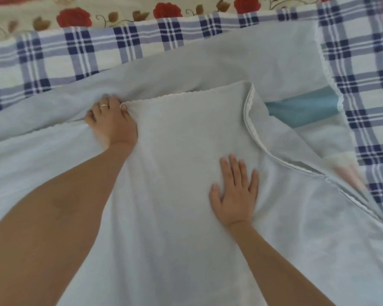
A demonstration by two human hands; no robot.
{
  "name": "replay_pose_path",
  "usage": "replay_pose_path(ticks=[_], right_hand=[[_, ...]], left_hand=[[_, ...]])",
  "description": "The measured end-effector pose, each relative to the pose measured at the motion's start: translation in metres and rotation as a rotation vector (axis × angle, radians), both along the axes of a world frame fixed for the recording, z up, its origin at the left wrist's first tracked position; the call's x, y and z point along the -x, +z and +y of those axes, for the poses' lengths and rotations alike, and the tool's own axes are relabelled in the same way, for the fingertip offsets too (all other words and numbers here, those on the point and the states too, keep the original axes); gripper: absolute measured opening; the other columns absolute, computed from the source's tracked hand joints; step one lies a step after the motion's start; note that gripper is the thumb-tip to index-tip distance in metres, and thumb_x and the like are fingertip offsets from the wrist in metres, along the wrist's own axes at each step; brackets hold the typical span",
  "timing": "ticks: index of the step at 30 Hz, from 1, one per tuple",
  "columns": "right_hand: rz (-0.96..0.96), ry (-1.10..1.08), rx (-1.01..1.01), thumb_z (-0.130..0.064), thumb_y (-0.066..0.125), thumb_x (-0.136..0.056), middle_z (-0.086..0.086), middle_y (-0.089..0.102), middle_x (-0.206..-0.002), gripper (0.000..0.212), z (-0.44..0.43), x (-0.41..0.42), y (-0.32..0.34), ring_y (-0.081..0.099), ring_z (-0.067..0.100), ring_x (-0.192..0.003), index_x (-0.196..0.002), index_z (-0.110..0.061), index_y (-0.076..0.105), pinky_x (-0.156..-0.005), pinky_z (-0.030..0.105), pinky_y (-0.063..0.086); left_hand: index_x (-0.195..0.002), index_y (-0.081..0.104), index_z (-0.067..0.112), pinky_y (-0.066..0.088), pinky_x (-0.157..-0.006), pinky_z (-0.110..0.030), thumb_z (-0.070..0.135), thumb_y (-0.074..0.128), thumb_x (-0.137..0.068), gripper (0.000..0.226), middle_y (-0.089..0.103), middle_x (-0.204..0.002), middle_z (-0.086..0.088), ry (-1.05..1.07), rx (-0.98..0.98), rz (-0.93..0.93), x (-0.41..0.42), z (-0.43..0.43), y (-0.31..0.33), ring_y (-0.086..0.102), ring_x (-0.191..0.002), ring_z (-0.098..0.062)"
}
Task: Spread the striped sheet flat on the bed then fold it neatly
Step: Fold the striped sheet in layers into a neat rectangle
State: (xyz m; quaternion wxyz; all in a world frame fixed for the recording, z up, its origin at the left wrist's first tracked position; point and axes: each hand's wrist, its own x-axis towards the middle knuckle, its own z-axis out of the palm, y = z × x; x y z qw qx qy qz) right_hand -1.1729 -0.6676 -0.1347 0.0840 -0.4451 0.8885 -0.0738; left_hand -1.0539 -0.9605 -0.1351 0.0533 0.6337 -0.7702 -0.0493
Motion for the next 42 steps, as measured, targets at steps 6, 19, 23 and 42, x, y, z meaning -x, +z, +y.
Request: replay_pose_path(ticks=[6,19,23,42], right_hand=[[0.025,0.006,-0.003,-0.042,0.038,-0.083,0.001,0.029,-0.155,0.069,-0.003,0.003,-0.003,0.027,0.022,-0.141,-0.148,-0.022,0.031,-0.117,0.05,0.008],[-0.045,0.019,0.052,-0.059,0.028,-0.08,-0.003,0.028,-0.156,0.075,0.003,0.0,0.008,0.023,0.016,-0.143,-0.146,-0.024,0.035,-0.117,0.048,0.001],[0.038,0.055,0.118,-0.062,0.031,-0.083,-0.007,0.03,-0.154,0.071,0.001,0.002,-0.004,0.023,0.013,-0.143,-0.145,-0.027,0.036,-0.117,0.048,0.001],[-0.126,0.399,0.073,-0.046,0.049,-0.087,-0.001,0.031,-0.154,0.064,0.441,-0.178,0.001,0.027,0.019,-0.143,-0.145,-0.019,0.04,-0.118,0.049,0.012]], left_hand=[[-0.122,0.051,0.008,0.02,-0.106,-0.045,0.025,0.028,-0.097,0.037,0.049,-0.131,-0.017,0.026,-0.006,0.001,0.001,0.001,0.003,0.039,-0.122,-0.033],[-0.139,0.043,0.022,0.011,-0.109,-0.056,0.04,0.043,-0.084,0.058,0.019,-0.158,-0.001,-0.469,-0.131,0.096,-0.139,0.438,0.036,0.03,-0.139,-0.024],[-0.138,0.048,0.02,0.017,-0.109,-0.061,0.044,0.047,-0.081,0.062,0.035,-0.151,-0.005,-0.427,-0.139,0.032,-0.157,0.477,0.003,0.035,-0.137,-0.024],[-0.138,0.045,0.017,0.004,-0.114,-0.054,0.032,0.041,-0.089,0.052,0.036,-0.151,-0.002,-0.353,-0.082,0.012,-0.158,0.5,0.002,0.026,-0.142,-0.017]])
